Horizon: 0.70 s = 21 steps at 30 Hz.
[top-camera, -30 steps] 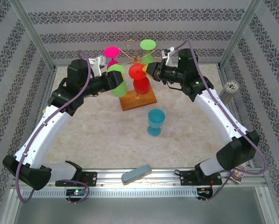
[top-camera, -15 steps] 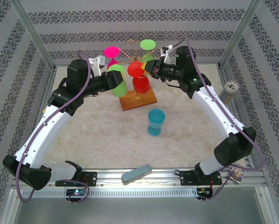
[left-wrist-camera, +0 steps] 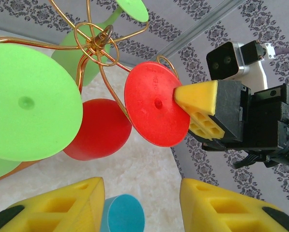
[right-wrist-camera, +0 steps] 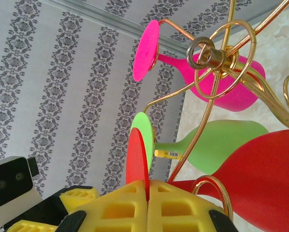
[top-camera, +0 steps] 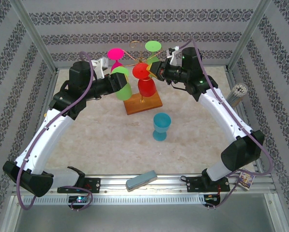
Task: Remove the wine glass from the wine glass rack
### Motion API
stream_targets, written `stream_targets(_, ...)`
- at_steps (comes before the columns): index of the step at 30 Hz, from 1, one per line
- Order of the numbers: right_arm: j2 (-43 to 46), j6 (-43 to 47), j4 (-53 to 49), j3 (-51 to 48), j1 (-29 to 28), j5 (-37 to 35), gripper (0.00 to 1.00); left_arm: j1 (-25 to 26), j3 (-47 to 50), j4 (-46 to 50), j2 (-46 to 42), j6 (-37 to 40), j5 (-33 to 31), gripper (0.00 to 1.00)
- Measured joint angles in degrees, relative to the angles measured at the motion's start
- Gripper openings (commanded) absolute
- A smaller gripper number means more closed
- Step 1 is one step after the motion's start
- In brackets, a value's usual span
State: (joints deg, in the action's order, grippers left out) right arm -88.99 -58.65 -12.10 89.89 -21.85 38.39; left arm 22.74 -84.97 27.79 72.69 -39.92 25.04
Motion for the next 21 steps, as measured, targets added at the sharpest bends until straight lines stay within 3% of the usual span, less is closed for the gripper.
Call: stream_targets(21, 0.13, -4.09, 5.18, -2.56, 3.85, -2.34, 0.0, 0.0, 0.0, 0.0, 0.0, -0.57, -0.02, 0.45)
